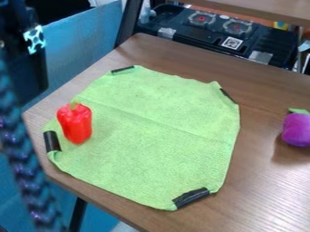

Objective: Fold the cloth from top right to bottom left

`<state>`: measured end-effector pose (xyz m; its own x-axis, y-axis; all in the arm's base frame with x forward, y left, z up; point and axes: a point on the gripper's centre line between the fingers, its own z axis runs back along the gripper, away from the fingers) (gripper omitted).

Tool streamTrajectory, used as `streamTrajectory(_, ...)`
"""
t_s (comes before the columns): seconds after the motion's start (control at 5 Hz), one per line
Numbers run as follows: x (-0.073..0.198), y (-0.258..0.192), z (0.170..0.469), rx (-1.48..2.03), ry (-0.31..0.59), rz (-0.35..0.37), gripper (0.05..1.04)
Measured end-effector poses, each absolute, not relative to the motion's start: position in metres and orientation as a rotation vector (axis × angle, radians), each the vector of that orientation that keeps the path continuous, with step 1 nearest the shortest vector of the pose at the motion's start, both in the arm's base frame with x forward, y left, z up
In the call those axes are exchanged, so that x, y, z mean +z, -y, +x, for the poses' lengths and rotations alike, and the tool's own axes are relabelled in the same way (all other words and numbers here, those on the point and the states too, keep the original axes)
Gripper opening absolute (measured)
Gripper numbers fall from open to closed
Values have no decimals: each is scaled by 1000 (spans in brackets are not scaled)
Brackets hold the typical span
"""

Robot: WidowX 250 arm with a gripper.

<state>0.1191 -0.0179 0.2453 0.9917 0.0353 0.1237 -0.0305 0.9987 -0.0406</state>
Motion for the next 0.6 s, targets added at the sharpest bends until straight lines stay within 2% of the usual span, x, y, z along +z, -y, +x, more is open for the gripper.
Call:
streamTrajectory(0.2,243,19,120,39,130,-43,1000)
streamTrajectory(0.4,218,21,163,153,193,-60,1000)
streamTrajectory(0.6,201,21,213,335,307,-80,1000)
